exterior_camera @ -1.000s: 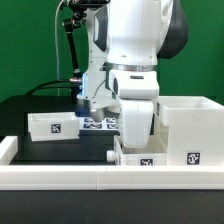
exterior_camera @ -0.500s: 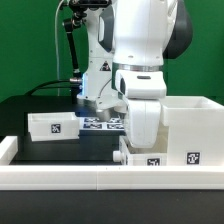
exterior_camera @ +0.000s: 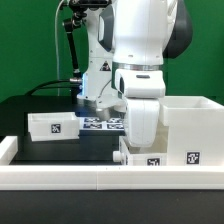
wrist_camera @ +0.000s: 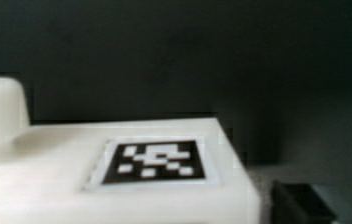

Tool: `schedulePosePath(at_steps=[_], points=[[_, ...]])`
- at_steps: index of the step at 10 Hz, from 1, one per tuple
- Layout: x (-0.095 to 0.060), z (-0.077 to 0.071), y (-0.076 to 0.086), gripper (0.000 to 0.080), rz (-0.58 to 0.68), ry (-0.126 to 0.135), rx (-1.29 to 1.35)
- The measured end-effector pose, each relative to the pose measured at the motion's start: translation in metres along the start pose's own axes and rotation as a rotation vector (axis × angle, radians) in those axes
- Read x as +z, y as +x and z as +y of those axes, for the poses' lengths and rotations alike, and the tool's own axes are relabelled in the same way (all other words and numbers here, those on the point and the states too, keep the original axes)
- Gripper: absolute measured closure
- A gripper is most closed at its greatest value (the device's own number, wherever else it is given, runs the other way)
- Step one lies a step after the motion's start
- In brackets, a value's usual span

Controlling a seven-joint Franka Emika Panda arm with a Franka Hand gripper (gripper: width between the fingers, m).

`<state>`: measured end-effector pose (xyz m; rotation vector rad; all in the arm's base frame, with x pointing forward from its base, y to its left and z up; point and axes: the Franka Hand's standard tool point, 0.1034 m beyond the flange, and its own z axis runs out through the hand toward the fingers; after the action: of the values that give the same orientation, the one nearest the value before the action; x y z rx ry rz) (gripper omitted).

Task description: Assemble drawer

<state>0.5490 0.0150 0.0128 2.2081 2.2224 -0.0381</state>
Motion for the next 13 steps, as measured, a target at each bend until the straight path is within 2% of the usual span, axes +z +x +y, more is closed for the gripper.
schedulePosePath(at_steps=[1,2,3,5,7,8,9,11,13], points=[[-0.003,0.001,0.002,0.0263,0.0,-0.002,0.005],[-0.009,0.002,0.004,0.0263,-0.003,0.004,0.015],[-0.016,0.003,0.005,0.0173,-0.007,0.01,0.023],[-0.035,0.005,0.002,0.0157,-0.015,0.02,0.029],[-0.05,0.013,-0.016,0.0151,-0.022,0.012,0.032],[-0.052,0.018,-0.033,0.0151,-0.025,0.023,-0.02],[-0.054,0.028,-0.053,0.0151,-0.028,0.026,-0.031],[-0.054,0.029,-0.056,0.0151,-0.025,0.022,-0.016],[-0.045,0.029,-0.072,0.0151,0.044,0.031,-0.06]])
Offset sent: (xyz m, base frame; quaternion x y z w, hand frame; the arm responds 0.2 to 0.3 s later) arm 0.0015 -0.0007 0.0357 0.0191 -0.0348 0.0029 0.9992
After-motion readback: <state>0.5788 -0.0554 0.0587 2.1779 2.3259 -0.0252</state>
